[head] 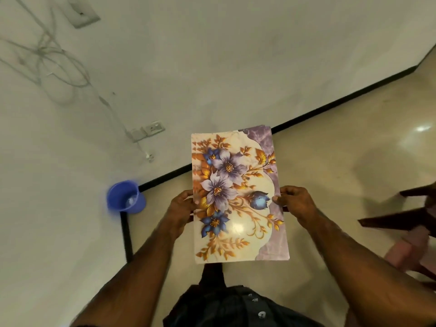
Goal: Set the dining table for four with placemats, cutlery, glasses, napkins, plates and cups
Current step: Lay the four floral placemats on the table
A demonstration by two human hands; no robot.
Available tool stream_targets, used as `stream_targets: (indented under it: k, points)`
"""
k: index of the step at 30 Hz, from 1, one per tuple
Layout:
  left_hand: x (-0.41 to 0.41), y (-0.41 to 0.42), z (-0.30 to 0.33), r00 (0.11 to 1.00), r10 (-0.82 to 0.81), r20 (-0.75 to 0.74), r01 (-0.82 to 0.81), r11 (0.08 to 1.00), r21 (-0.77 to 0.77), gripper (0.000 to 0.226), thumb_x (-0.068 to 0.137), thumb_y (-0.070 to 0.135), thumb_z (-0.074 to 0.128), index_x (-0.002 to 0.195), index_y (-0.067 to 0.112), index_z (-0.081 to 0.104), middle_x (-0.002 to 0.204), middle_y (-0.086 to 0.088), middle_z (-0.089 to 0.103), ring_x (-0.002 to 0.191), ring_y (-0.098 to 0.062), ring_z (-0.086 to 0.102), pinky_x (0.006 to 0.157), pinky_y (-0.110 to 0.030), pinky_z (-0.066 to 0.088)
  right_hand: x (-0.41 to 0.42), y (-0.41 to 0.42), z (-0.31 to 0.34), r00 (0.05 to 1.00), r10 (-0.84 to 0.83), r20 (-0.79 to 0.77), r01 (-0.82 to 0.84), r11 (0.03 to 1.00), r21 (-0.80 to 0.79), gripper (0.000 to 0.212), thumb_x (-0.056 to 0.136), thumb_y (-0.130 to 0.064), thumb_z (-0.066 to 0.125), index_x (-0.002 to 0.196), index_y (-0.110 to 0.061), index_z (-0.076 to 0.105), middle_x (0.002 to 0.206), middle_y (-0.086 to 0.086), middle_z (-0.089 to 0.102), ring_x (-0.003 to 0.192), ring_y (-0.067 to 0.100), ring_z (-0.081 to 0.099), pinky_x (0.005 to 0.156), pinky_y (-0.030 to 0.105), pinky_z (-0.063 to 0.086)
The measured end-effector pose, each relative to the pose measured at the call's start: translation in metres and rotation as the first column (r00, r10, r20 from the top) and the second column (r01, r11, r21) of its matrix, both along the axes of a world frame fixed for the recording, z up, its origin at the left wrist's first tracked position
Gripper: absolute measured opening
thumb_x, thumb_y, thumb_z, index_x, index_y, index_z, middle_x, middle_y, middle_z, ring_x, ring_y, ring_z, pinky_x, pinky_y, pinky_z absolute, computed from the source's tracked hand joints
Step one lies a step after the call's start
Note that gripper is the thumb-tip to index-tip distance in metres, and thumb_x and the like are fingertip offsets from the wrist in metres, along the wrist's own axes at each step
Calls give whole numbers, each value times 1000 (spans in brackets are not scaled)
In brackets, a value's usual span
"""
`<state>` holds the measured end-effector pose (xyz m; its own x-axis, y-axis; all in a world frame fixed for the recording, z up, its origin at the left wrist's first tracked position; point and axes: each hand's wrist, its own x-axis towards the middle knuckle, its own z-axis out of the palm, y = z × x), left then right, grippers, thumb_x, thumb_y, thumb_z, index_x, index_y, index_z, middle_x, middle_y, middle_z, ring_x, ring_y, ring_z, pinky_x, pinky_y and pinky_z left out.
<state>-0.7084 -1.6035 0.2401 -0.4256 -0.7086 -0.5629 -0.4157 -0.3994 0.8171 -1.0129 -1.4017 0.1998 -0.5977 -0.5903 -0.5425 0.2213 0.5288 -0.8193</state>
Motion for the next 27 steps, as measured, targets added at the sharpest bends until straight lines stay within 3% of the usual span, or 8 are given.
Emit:
stream_targets:
  k: [2,7,11,13,16,20,22,27]
  points:
    - [-45,-45,-11,996,-85,9,85,996,-5,28,94,34,78,120,27,71,113,-3,78,104,-31,74,85,-45,61,-25,-21,-6,995,-90,50,89,996,18,16,89,-11,82,104,-6,77,99,12,79,92,34,76,87,49,64]
    - [-163,-131,-23,960,-276,52,272,959,73,28,90,7,76,113,24,76,109,-8,79,96,-33,74,77,-43,60,-74,-45,0,913,-386,132,388,922,17,16,87,-1,80,102,1,76,99,22,78,83,32,75,79,44,63]
    - [-275,-176,-16,896,-440,68,439,898,31,24,87,6,80,103,24,79,99,-3,81,95,-34,74,84,-48,59,-120,-48,8,823,-546,158,554,833,-6,19,86,-2,82,104,0,77,100,17,79,83,28,77,72,37,66]
    - [-340,-186,-13,856,-513,67,514,858,-2,24,89,0,77,108,16,79,99,-5,81,94,-33,76,84,-47,61,-152,-42,7,776,-613,148,619,785,4,19,84,-5,84,102,-3,77,98,14,80,88,30,77,81,44,64]
    - [-432,-187,-15,814,-578,62,581,813,-47,28,87,-4,77,111,10,79,98,-5,82,90,-26,78,73,-34,65,-209,-33,-2,730,-668,147,674,738,7,22,82,-12,87,102,-6,78,97,10,80,97,36,76,93,53,59]
    - [-546,-183,-18,786,-609,107,619,778,-108,17,88,8,82,94,23,79,87,7,81,93,-25,75,81,-39,63,-302,-32,-10,683,-711,169,722,692,-5,23,83,-15,87,102,-7,78,99,9,81,100,34,75,93,51,58]
    - [-600,-183,-12,775,-620,120,631,767,-117,9,89,19,83,96,24,80,89,9,81,90,-25,76,83,-42,65,-351,-33,-7,656,-735,174,745,667,9,19,82,-12,87,99,-7,78,96,9,80,98,33,75,92,49,58]
    - [-731,-193,5,755,-641,137,656,738,-157,21,85,29,88,104,23,81,99,5,81,93,-25,77,86,-50,65,-473,-30,20,668,-734,127,740,672,-10,18,82,-6,86,98,-5,78,98,14,79,91,29,73,80,40,56]
